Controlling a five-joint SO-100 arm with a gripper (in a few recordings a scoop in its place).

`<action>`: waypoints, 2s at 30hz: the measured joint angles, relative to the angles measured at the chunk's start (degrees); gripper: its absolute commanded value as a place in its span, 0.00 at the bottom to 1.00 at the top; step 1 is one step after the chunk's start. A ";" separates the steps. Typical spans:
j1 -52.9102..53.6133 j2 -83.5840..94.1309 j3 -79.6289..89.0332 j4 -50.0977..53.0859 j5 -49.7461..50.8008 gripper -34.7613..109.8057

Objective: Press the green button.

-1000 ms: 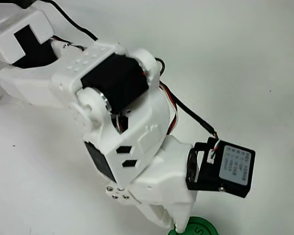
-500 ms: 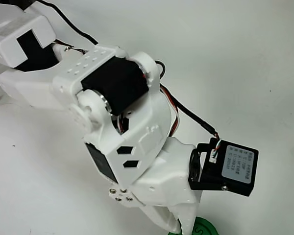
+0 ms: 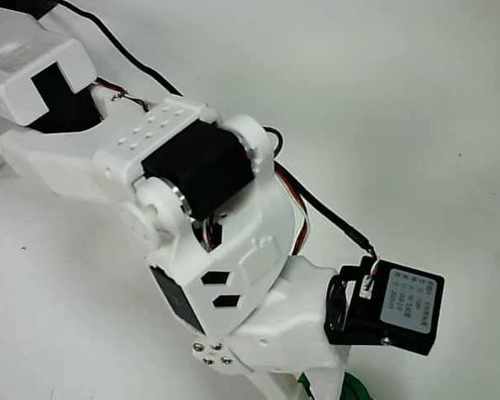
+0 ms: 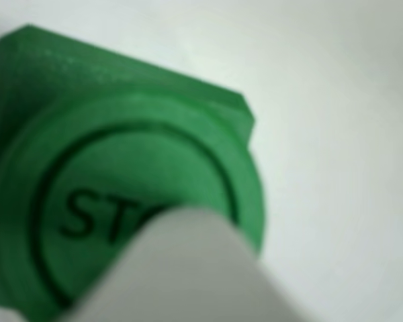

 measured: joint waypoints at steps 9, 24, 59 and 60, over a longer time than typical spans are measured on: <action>0.09 -1.67 -1.23 -0.26 0.18 0.24; 0.00 -3.78 -3.08 1.05 0.35 0.24; -0.35 -3.16 -4.04 5.80 1.41 0.24; -0.35 -2.81 -3.60 5.98 1.41 0.24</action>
